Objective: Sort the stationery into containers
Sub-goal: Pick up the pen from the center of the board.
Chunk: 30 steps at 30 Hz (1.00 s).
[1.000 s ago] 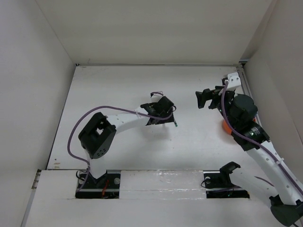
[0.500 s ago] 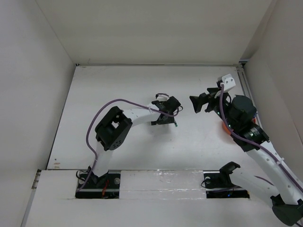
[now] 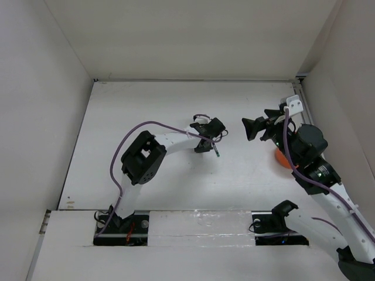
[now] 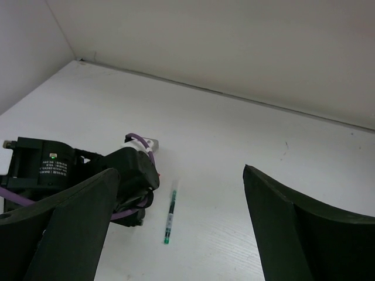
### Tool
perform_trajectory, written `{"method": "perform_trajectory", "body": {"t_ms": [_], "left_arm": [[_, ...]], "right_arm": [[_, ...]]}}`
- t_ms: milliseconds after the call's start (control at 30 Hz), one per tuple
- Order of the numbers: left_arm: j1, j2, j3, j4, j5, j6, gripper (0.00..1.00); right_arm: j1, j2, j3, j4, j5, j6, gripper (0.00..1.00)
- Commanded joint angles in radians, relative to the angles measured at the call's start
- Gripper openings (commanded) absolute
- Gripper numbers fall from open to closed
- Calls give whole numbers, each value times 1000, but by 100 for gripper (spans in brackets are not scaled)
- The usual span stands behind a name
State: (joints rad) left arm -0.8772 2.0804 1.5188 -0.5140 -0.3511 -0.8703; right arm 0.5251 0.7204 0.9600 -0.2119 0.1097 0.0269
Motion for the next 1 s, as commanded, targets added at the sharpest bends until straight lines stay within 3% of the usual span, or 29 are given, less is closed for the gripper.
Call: {"method": "perform_trajectory", "body": {"t_ms": [0, 67, 267, 400, 467, 567, 833, 967], "left_arm": [[-3, 20, -52, -43, 46, -18, 0], [-3, -73, -100, -21, 31, -18, 0], [-62, -391, -270, 213, -23, 120, 0], [-92, -577, -405, 431, 69, 264, 0], [-136, -669, -483, 518, 78, 324, 0], [-172, -736, -532, 633, 112, 393, 0], [-172, -819, -594, 834, 216, 427, 0], [-172, -819, -594, 853, 239, 438, 0]], "right_arm": [[0, -7, -6, 6, 28, 16, 93], [-43, 28, -6, 6, 28, 59, 100], [-117, -34, -93, 113, -99, 133, 100], [-138, 6, -75, 131, -134, 143, 100], [-139, 56, -50, 109, -223, 157, 100], [-139, 114, -72, 192, -350, 254, 95], [-77, 163, -176, 376, -407, 399, 91], [-51, 198, -176, 416, -418, 435, 90]]}}
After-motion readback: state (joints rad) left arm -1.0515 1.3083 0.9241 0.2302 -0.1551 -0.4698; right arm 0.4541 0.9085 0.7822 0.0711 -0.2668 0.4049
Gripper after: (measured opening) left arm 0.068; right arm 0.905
